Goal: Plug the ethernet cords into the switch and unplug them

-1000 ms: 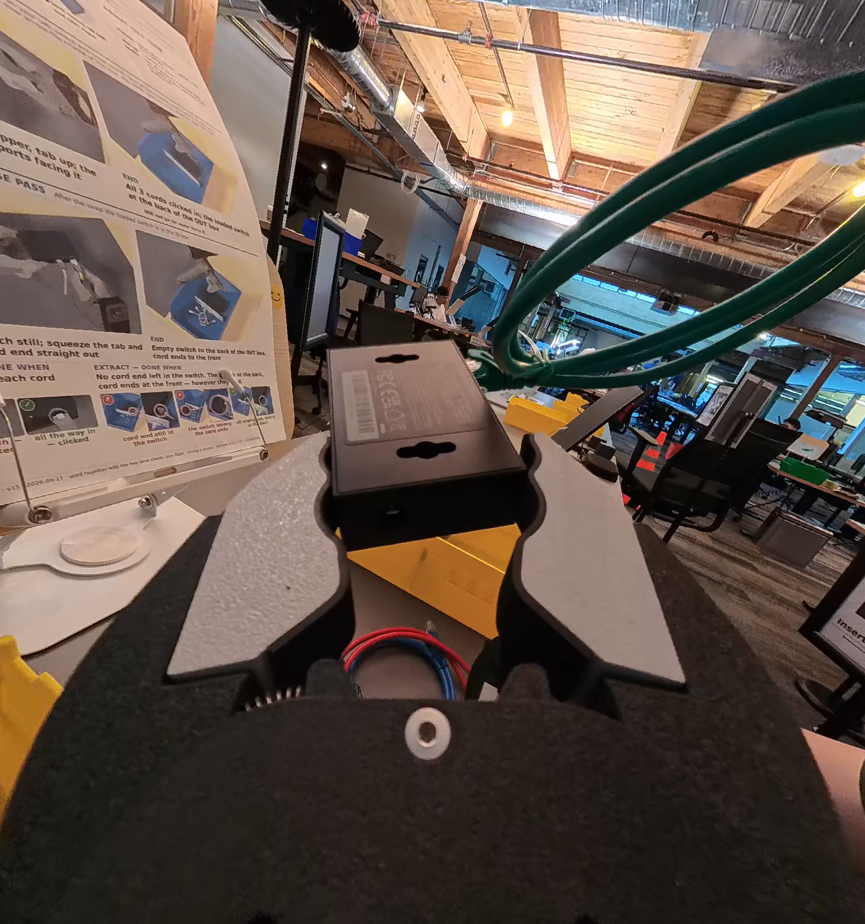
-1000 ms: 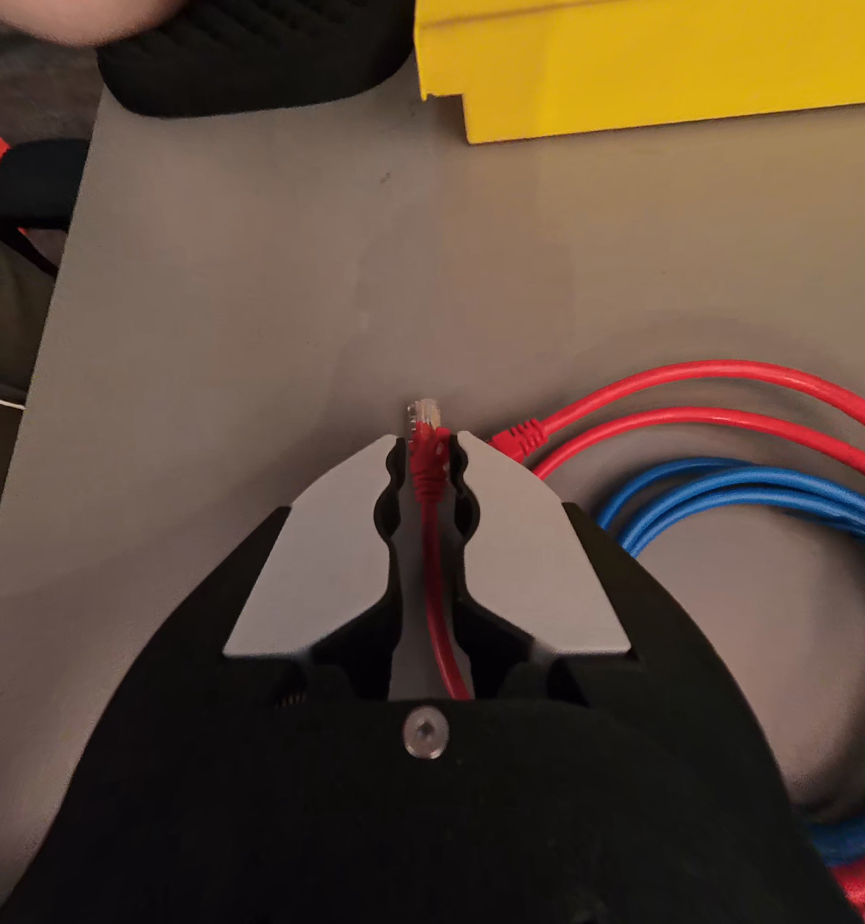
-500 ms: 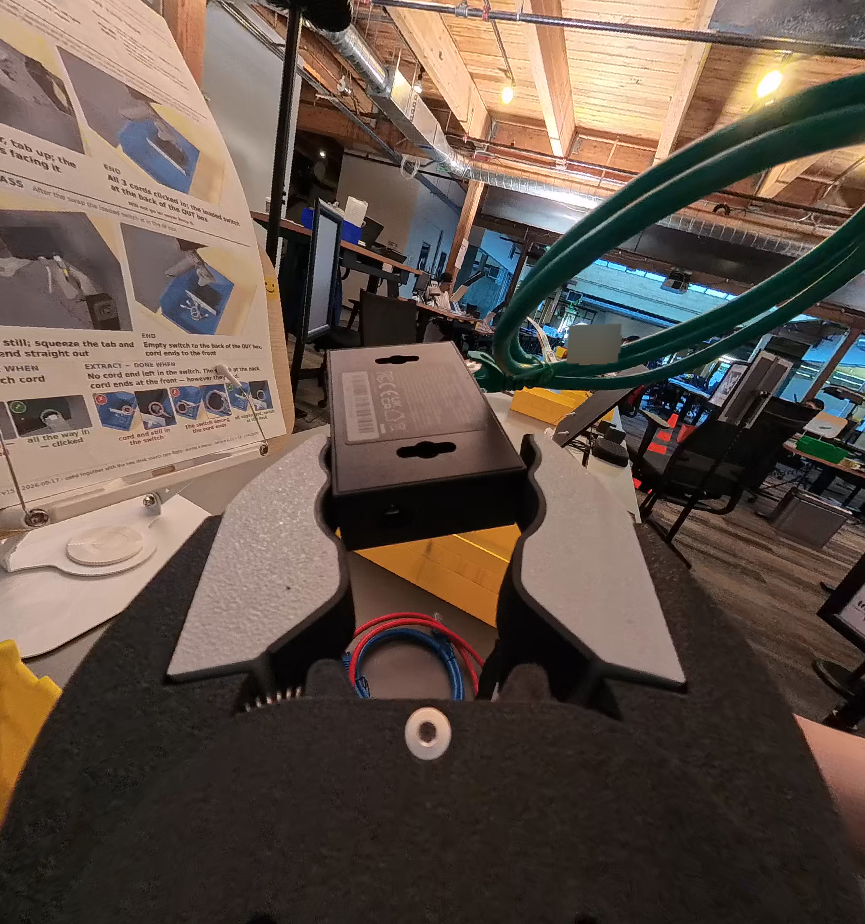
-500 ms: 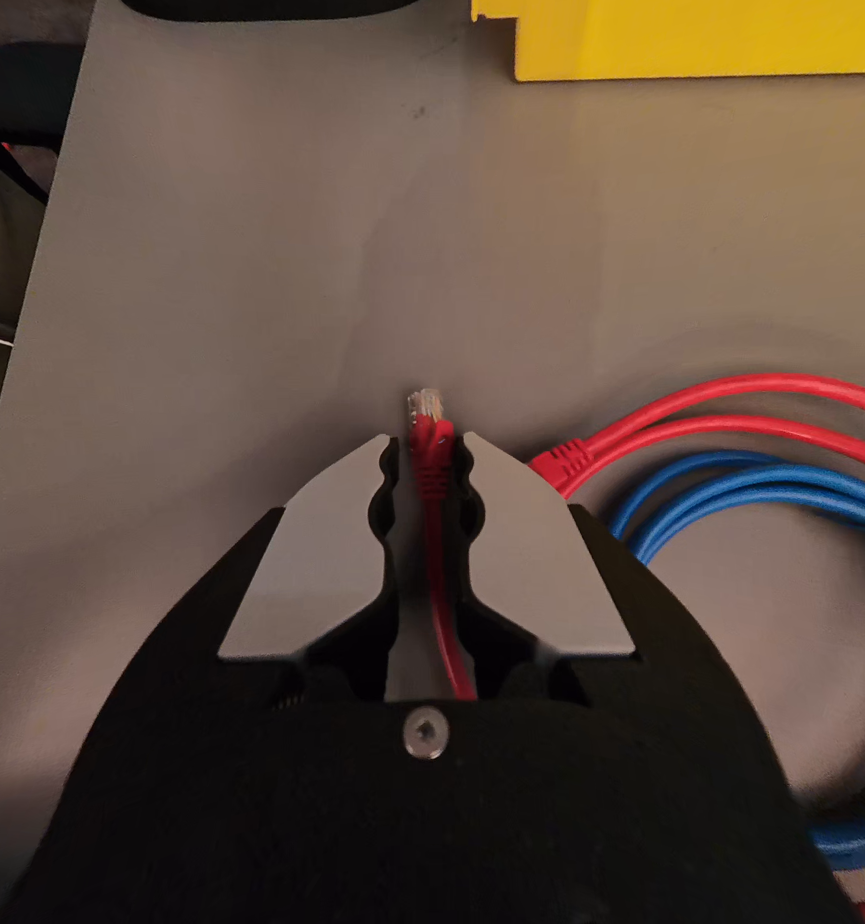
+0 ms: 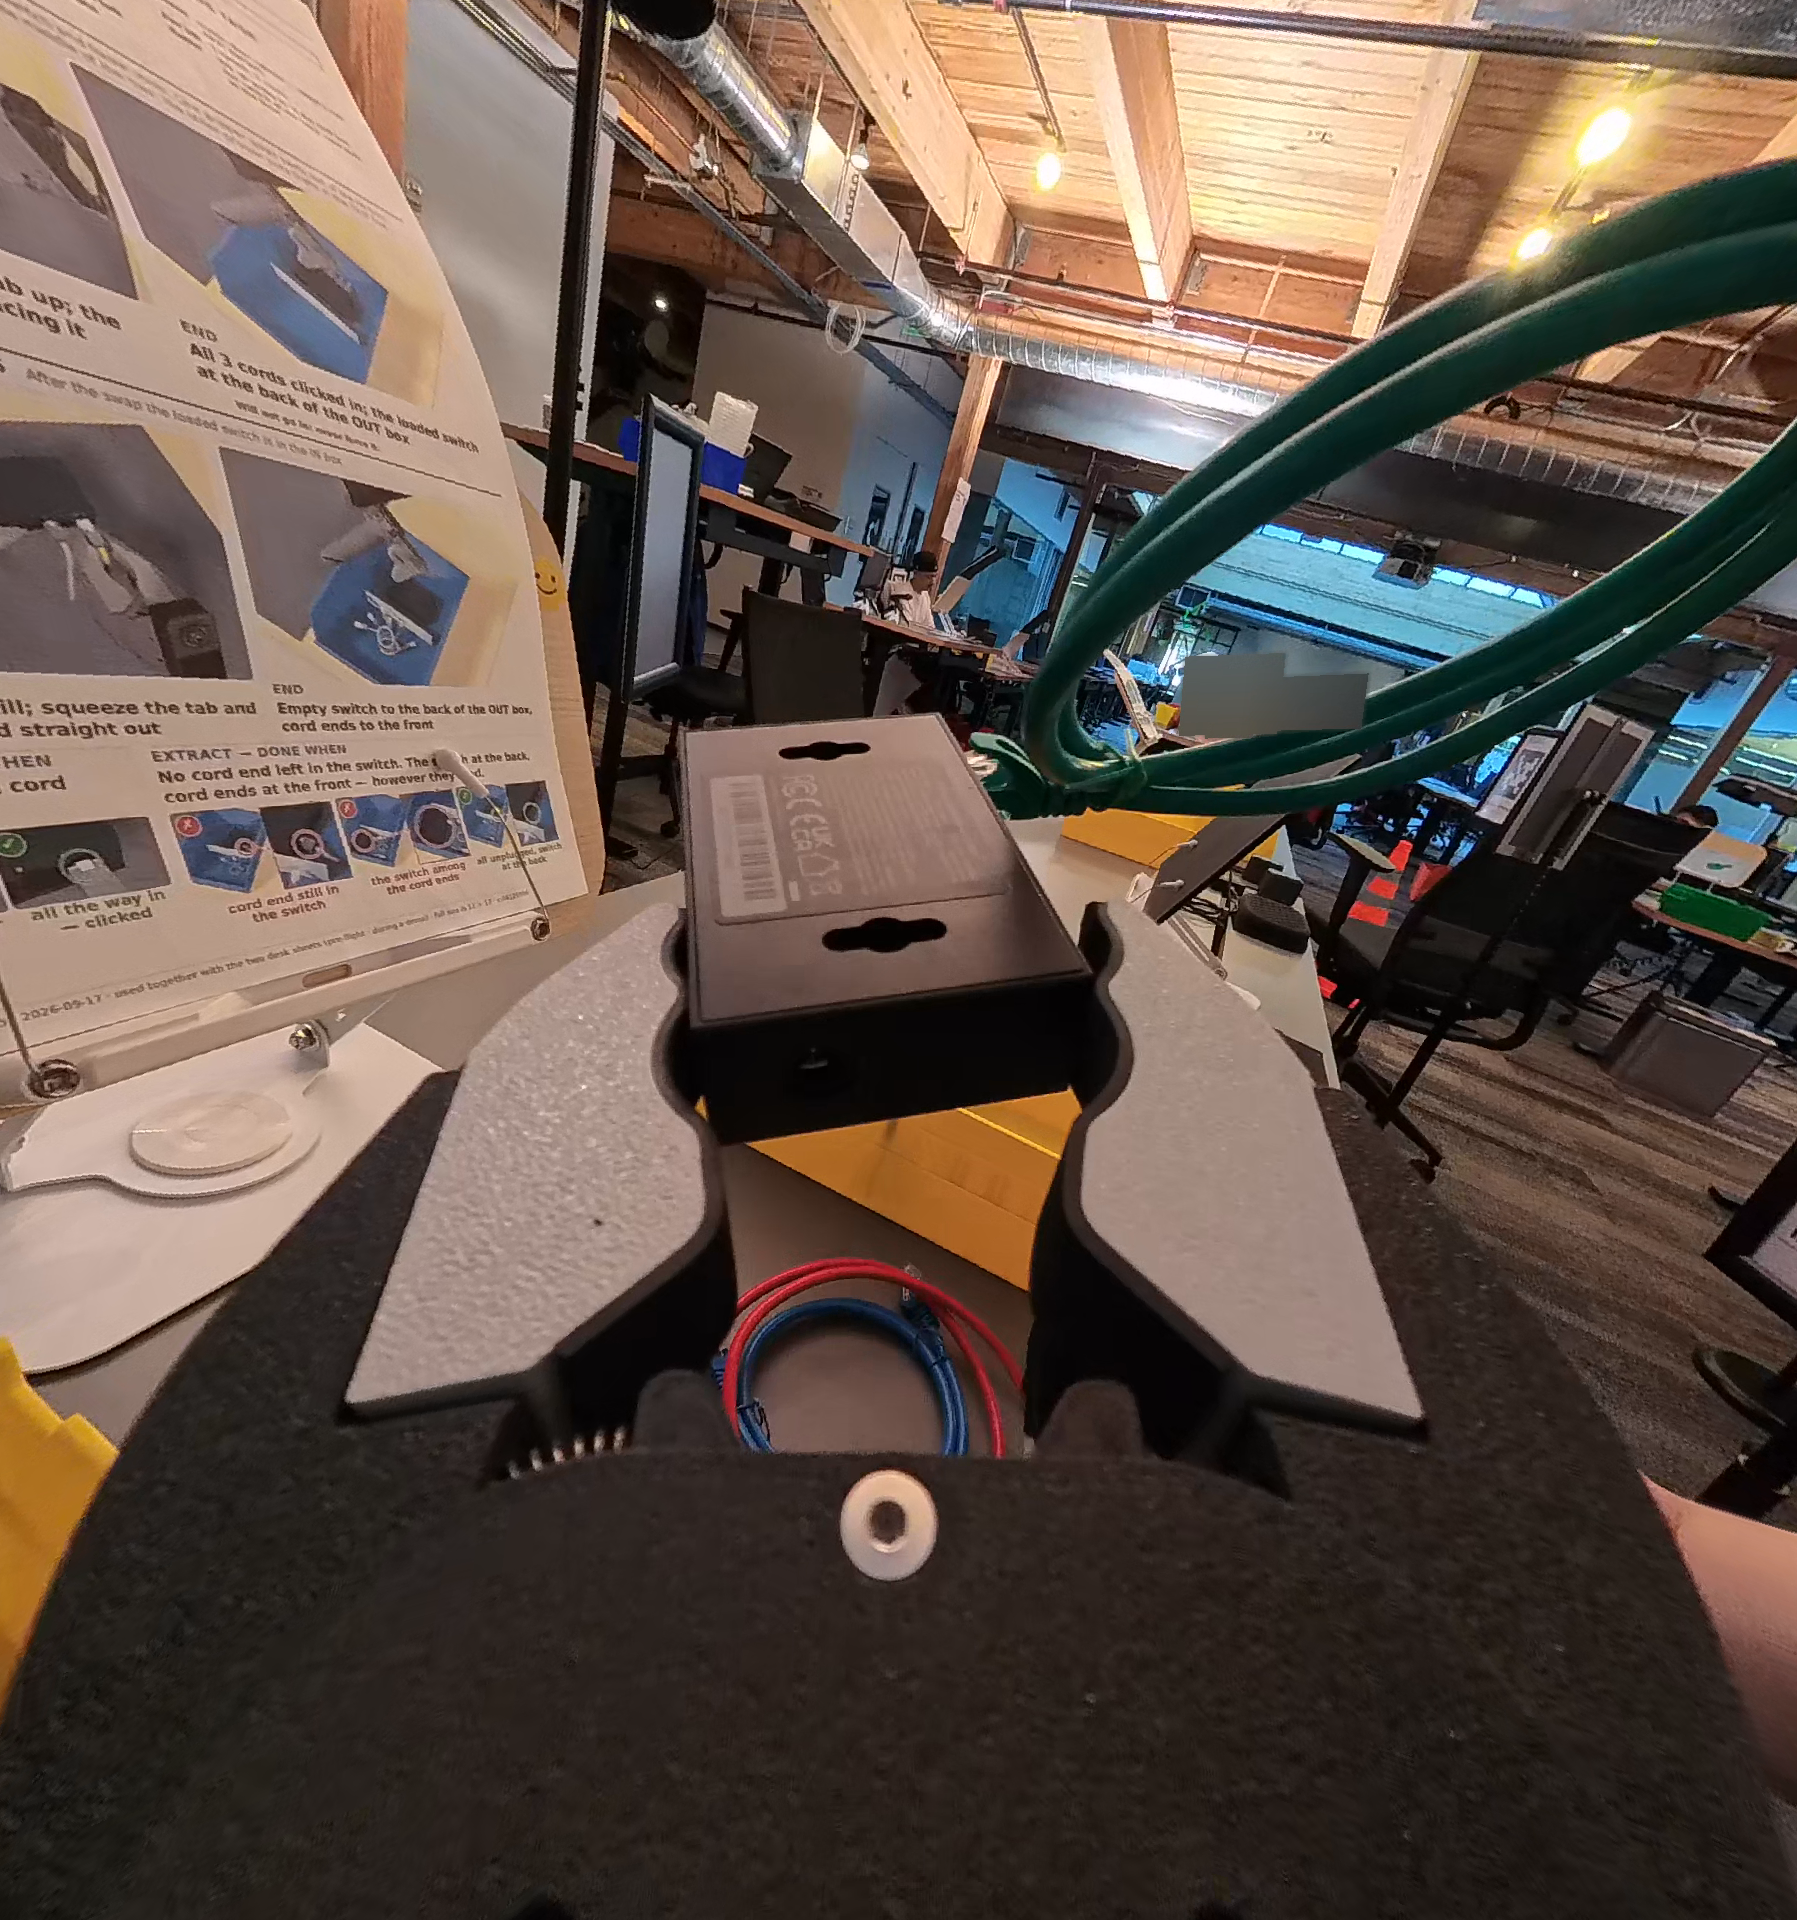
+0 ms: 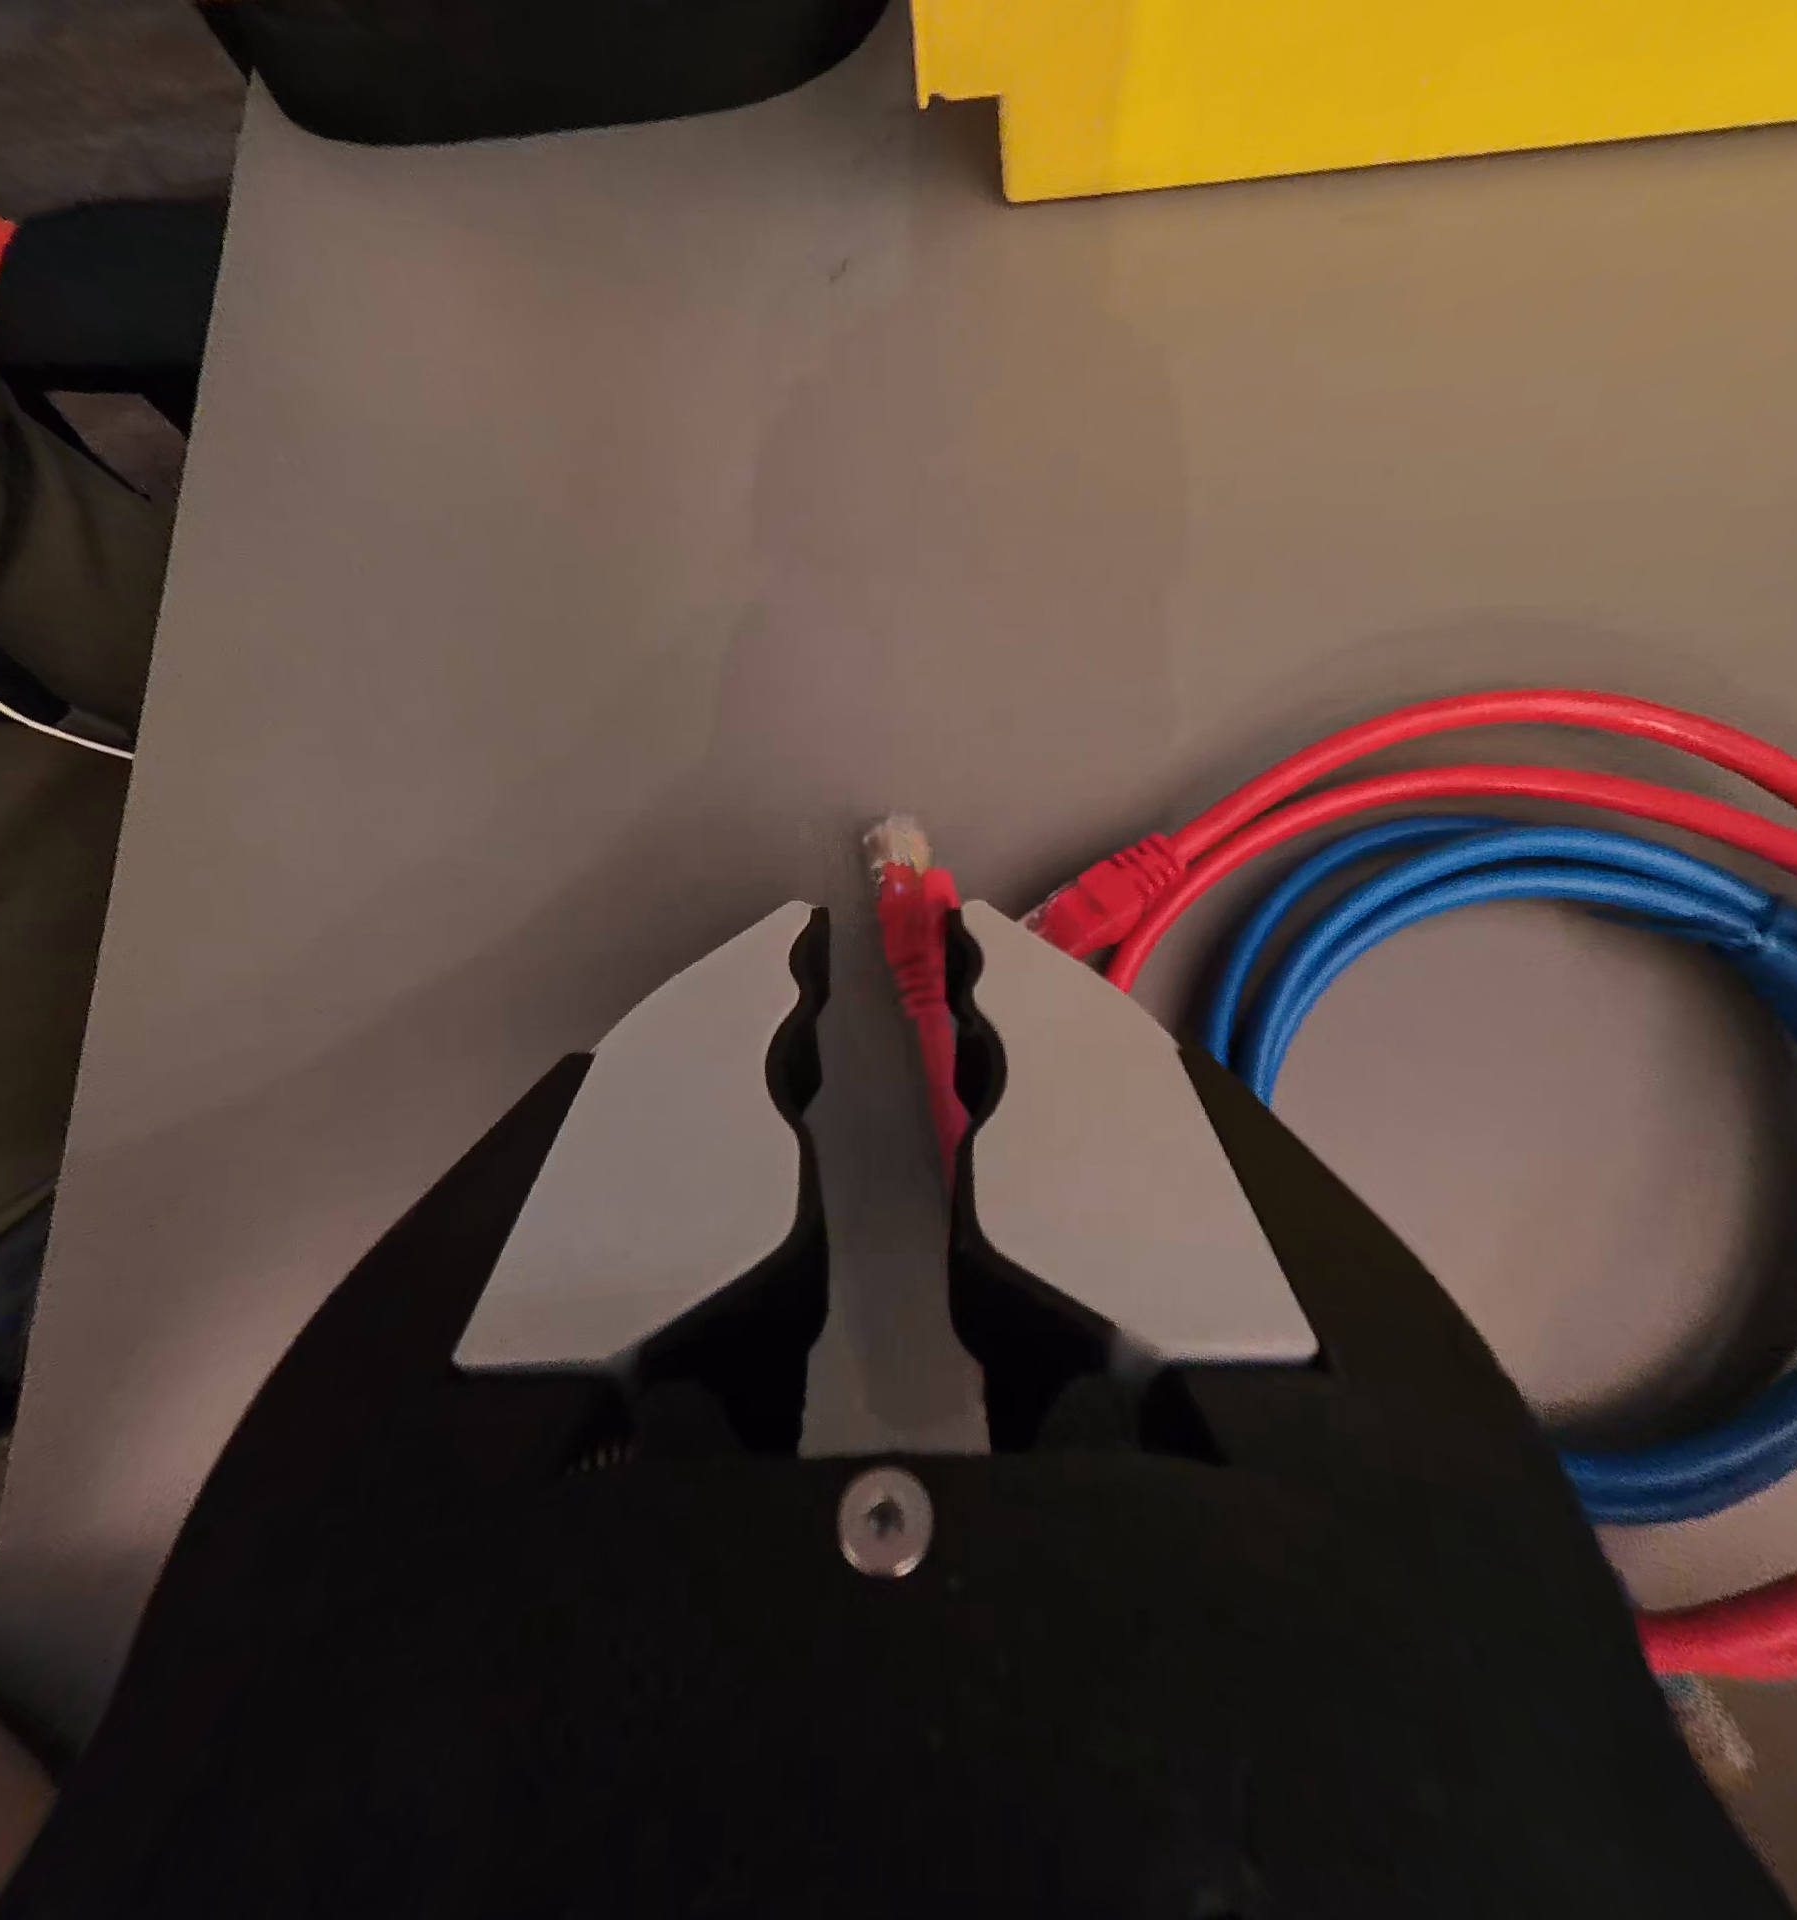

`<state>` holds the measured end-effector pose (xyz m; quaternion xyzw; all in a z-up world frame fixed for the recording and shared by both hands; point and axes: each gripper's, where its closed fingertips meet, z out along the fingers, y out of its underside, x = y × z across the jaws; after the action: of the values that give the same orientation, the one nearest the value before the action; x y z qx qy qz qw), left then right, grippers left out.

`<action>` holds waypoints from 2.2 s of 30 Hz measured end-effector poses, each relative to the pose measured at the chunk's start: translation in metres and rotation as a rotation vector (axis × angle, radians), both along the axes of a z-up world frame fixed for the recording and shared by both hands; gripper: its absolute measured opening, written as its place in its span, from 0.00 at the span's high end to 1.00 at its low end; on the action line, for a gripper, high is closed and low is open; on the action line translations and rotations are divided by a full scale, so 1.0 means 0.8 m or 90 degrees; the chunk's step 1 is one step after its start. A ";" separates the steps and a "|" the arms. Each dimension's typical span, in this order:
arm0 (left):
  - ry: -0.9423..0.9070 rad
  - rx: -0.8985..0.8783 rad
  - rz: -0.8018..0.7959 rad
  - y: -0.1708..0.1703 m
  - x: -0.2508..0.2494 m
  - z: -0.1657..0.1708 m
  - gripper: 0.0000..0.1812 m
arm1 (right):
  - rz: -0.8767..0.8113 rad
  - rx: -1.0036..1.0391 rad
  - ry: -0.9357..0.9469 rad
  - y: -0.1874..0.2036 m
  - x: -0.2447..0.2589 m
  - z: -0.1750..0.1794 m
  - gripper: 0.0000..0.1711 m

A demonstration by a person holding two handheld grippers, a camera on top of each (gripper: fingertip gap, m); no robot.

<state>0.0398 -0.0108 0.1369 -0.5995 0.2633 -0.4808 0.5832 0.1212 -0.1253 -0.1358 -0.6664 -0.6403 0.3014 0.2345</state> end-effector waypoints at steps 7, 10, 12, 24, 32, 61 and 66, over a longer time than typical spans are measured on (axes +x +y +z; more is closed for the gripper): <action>0.001 0.001 0.001 -0.001 0.000 0.000 0.62 | -0.062 -0.036 0.020 0.010 0.004 0.000 0.87; 0.001 0.000 -0.001 -0.001 0.002 -0.001 0.62 | -0.071 -0.079 -0.009 0.008 0.005 -0.010 0.89; 0.005 0.000 -0.001 -0.001 0.003 -0.002 0.62 | -0.077 -0.068 -0.011 0.012 0.005 -0.012 0.89; 0.011 0.002 -0.003 -0.002 0.007 -0.005 0.62 | -0.080 -0.095 0.018 0.015 -0.005 -0.018 0.86; 0.018 0.004 -0.005 -0.003 0.011 -0.007 0.62 | -0.090 -0.079 -0.002 0.018 -0.004 -0.022 0.88; 0.046 0.026 0.018 0.002 0.011 -0.013 0.62 | -0.079 -0.009 0.004 0.019 -0.005 -0.025 0.91; 0.082 0.054 0.056 0.009 0.004 -0.015 0.62 | -0.070 0.018 0.008 0.020 -0.005 -0.025 0.92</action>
<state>0.0429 -0.0034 0.1246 -0.6151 0.2939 -0.4034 0.6104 0.1171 -0.1092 -0.1555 -0.6956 -0.6053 0.2828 0.2641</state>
